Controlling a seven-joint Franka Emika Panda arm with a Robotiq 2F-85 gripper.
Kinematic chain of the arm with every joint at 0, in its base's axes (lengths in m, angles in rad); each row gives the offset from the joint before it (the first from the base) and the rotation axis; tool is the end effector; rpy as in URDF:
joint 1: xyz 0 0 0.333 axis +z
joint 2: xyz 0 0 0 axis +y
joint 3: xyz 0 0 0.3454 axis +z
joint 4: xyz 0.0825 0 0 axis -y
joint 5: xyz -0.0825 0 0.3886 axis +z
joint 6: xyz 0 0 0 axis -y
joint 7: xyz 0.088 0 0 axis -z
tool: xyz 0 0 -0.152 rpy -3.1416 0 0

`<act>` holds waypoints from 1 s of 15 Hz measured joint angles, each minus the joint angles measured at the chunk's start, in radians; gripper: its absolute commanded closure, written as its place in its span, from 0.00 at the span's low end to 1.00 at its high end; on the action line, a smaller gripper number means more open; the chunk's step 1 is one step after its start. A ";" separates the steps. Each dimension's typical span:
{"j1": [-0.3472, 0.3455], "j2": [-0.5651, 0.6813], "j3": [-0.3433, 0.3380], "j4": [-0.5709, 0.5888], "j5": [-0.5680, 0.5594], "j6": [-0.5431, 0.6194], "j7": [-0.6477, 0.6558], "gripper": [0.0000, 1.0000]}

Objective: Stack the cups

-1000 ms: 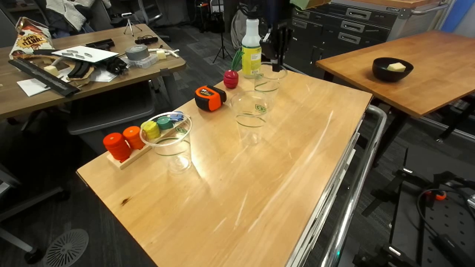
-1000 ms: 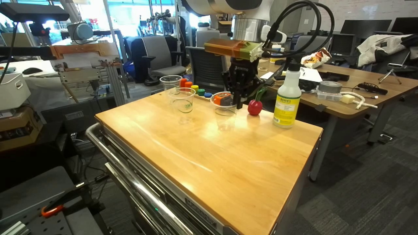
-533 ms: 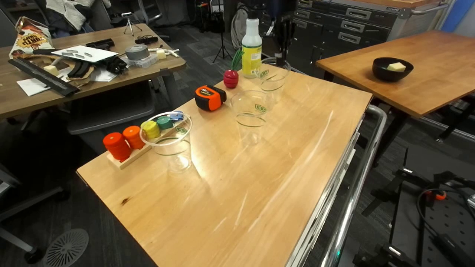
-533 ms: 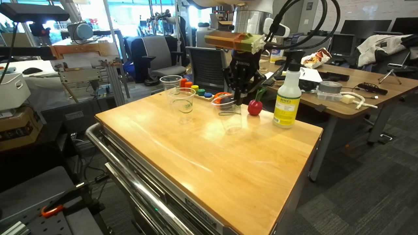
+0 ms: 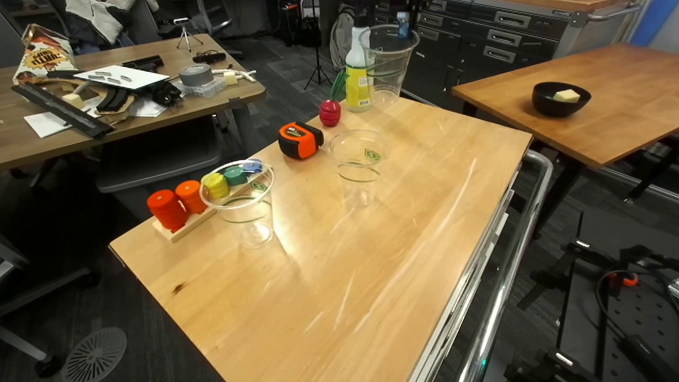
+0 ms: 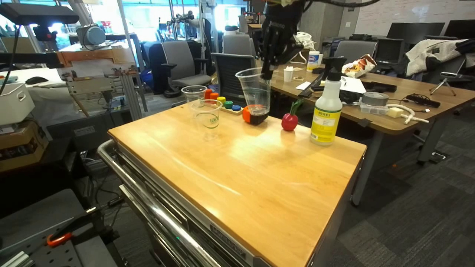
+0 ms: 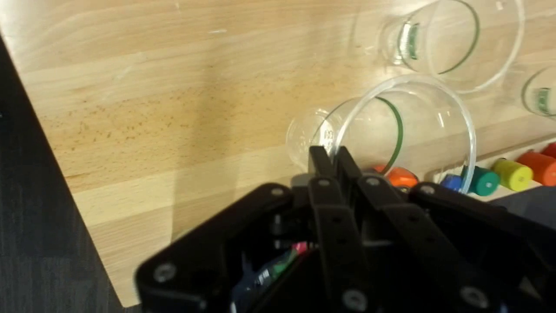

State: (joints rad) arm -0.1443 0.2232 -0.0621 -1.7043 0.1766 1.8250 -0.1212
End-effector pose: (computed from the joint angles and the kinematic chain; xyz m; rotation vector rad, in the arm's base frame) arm 0.6142 -0.1038 0.4347 -2.9633 0.2042 0.1116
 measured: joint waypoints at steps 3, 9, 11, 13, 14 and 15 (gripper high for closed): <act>0.003 -0.034 0.011 0.036 0.091 -0.058 -0.011 0.95; 0.025 -0.037 0.039 0.041 0.173 -0.147 -0.057 0.96; 0.032 -0.027 0.045 0.029 0.181 -0.168 -0.075 0.96; 0.039 -0.017 0.050 0.014 0.181 -0.180 -0.090 0.96; 0.042 -0.012 0.051 0.006 0.181 -0.184 -0.095 0.96; 0.044 -0.007 0.052 -0.001 0.181 -0.186 -0.099 0.96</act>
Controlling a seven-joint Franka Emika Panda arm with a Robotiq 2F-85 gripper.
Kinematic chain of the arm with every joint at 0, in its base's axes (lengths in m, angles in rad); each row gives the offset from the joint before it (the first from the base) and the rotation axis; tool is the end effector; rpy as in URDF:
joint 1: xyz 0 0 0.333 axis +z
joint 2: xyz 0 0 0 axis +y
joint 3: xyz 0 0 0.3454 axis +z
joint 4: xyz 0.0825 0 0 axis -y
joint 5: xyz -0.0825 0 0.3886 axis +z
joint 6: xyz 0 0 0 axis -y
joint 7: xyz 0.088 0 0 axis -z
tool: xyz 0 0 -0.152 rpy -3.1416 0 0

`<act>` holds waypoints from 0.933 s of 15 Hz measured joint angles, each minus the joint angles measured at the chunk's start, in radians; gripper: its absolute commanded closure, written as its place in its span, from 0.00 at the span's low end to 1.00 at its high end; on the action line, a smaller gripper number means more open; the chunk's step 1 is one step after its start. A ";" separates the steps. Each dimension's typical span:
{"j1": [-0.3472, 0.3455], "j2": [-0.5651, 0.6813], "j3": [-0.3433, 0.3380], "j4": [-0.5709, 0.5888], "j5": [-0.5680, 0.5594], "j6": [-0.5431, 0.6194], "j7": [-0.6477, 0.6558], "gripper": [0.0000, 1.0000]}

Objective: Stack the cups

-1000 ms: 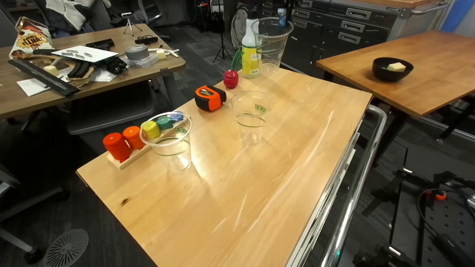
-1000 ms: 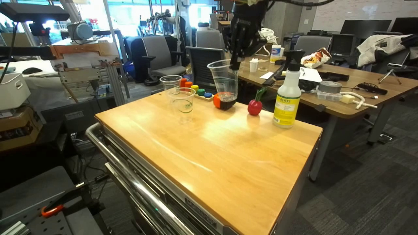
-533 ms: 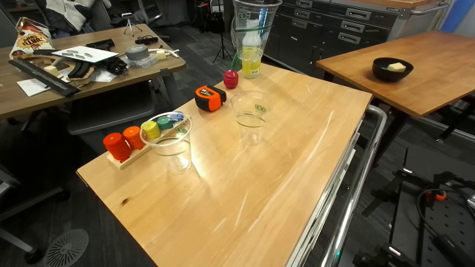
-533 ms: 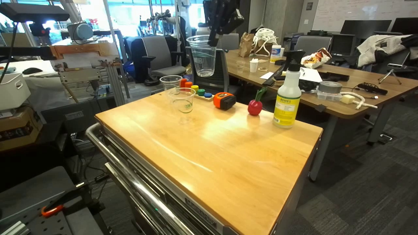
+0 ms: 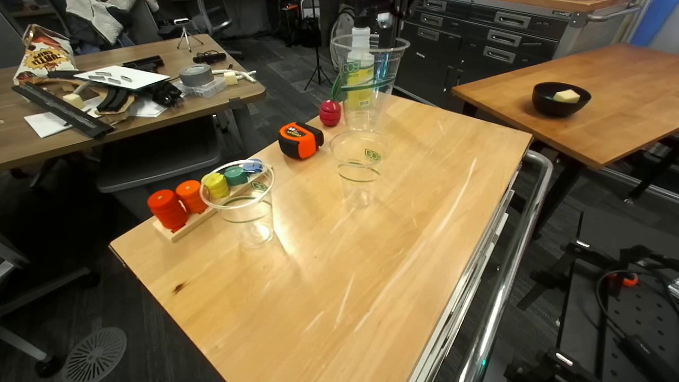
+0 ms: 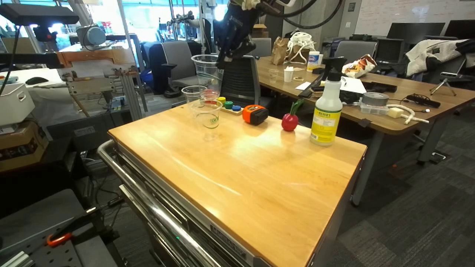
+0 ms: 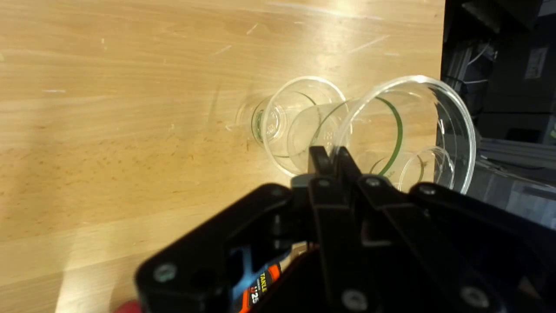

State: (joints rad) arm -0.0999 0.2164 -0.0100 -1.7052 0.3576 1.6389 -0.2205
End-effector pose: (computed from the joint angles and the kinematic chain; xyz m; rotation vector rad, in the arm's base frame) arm 0.5953 -0.0140 0.4346 -2.7352 -0.0474 0.3038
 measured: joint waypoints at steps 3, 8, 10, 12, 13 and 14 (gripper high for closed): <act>0.004 0.015 0.001 -0.020 0.000 0.007 -0.030 0.96; 0.004 0.048 0.002 -0.048 0.000 0.044 -0.079 0.68; 0.005 0.060 0.005 -0.059 0.000 0.069 -0.102 0.54; 0.006 0.068 0.012 -0.066 0.000 0.088 -0.118 0.38; 0.007 0.070 0.016 -0.068 0.000 0.096 -0.126 0.29; 0.009 0.070 0.021 -0.069 0.000 0.101 -0.132 0.23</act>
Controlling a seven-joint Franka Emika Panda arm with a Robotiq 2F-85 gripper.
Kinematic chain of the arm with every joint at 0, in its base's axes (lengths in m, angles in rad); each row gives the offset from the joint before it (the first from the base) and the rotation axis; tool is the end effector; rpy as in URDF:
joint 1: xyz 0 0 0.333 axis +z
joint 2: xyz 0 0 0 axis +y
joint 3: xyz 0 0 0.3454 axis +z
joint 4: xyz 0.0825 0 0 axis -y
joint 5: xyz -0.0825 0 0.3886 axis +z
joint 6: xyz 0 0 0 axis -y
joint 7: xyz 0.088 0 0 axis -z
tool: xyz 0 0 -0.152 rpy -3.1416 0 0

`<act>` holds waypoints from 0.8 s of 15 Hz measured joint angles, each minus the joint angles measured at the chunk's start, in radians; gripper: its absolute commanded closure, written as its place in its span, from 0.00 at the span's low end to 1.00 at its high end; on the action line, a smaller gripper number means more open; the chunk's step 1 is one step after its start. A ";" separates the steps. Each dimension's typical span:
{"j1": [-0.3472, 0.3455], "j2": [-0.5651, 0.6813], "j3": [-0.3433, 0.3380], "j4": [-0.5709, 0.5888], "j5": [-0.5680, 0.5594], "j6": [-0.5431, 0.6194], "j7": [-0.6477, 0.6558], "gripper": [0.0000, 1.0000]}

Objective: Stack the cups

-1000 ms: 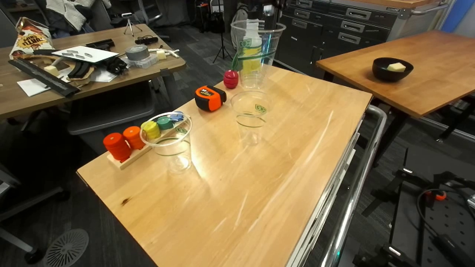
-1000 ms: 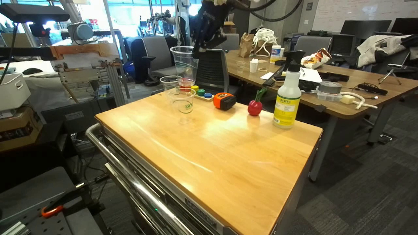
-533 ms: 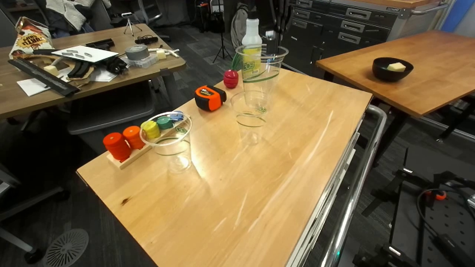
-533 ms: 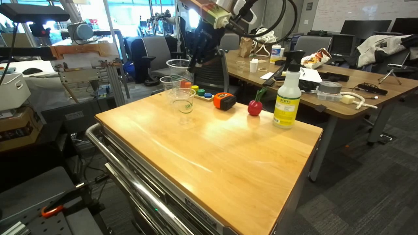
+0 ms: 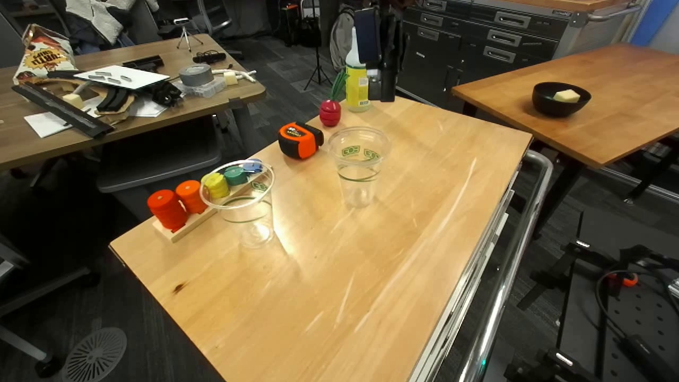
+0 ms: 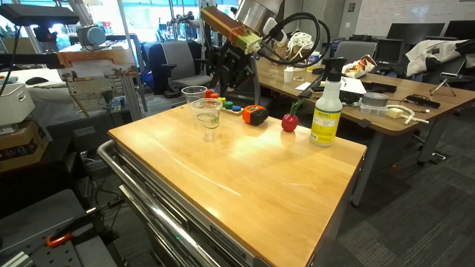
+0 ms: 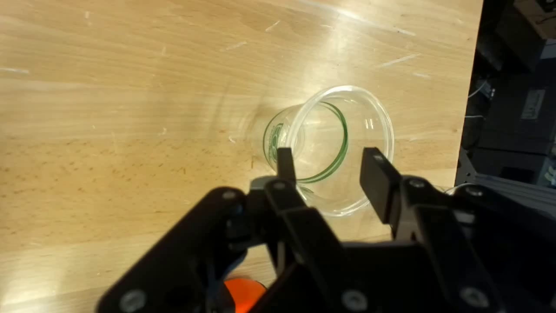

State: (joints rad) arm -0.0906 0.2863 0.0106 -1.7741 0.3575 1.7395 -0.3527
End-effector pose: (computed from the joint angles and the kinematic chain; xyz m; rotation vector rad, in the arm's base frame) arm 0.5999 -0.0010 0.3668 -2.7120 -0.2100 0.3276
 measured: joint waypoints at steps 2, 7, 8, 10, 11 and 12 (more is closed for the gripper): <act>0.006 -0.001 0.008 0.000 -0.006 0.015 -0.006 0.07; 0.048 -0.003 0.010 -0.008 -0.158 0.085 0.013 0.00; 0.057 -0.003 0.011 -0.015 -0.182 0.100 0.016 0.00; 0.071 -0.003 0.016 -0.033 -0.212 0.120 0.018 0.00; 0.076 -0.003 0.019 -0.043 -0.218 0.128 0.018 0.01; 0.079 -0.003 0.022 -0.052 -0.220 0.135 0.018 0.00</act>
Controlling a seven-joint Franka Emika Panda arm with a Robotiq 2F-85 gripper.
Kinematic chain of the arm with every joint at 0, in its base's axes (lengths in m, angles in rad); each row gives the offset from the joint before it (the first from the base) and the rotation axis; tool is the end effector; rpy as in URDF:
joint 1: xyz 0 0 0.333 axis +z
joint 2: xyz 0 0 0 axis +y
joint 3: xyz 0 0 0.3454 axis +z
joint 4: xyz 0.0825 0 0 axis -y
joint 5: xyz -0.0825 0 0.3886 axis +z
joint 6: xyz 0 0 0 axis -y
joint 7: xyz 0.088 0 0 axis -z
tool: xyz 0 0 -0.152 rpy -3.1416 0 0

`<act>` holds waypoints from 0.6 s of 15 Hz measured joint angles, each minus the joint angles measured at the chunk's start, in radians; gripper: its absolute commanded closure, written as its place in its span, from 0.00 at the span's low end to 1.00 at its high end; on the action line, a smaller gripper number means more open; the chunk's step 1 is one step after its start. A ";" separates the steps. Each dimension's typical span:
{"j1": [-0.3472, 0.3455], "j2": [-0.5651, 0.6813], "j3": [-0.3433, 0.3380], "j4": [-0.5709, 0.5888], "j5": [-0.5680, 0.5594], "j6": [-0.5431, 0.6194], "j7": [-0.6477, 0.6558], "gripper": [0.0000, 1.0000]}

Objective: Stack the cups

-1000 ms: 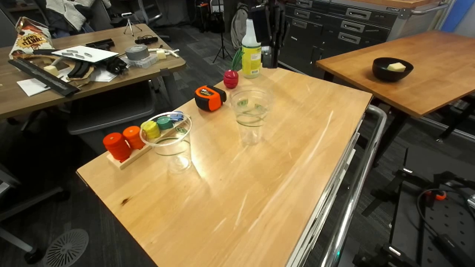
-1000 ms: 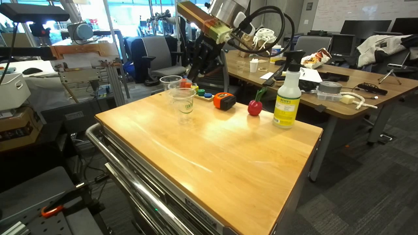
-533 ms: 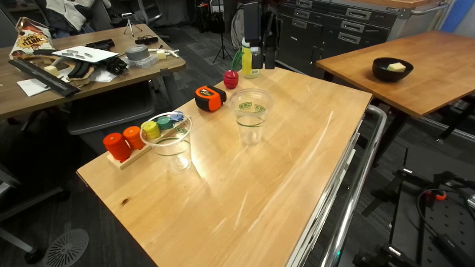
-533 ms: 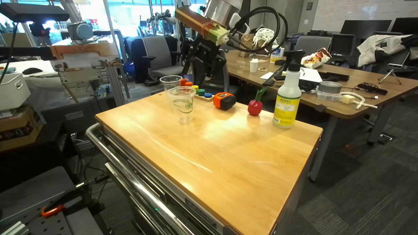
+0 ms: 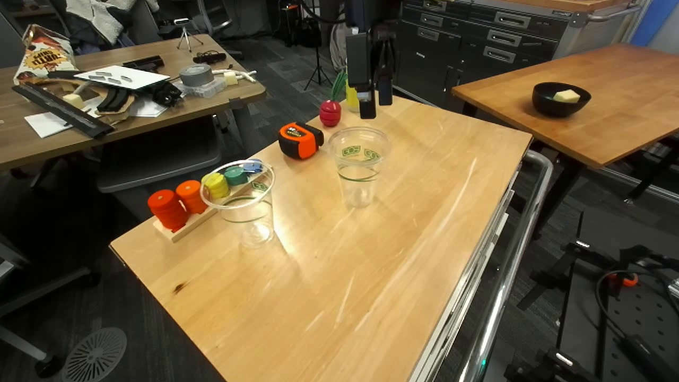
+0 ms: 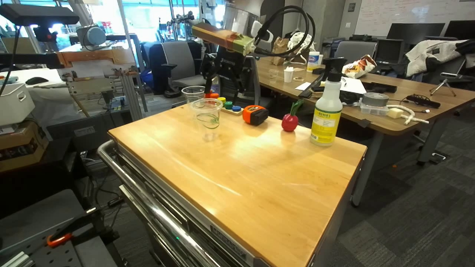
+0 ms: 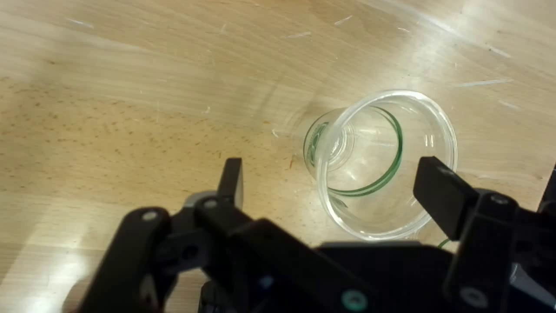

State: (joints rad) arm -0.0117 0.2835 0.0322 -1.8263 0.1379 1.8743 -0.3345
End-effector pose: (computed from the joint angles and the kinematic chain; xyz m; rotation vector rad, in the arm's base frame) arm 0.6019 0.0278 0.3457 -2.9222 -0.4385 0.3138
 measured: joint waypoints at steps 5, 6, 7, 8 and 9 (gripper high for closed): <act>0.004 0.001 0.003 -0.042 -0.006 0.041 0.000 0.00; 0.004 0.002 0.003 -0.049 -0.007 0.051 0.001 0.00; 0.004 0.004 0.003 -0.056 -0.008 0.063 0.002 0.00; 0.004 0.006 0.003 -0.063 -0.009 0.077 0.002 0.00; 0.004 0.009 0.003 -0.068 -0.009 0.088 0.002 0.00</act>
State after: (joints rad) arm -0.0077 0.2929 0.0352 -1.8948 0.1293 1.9622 -0.3322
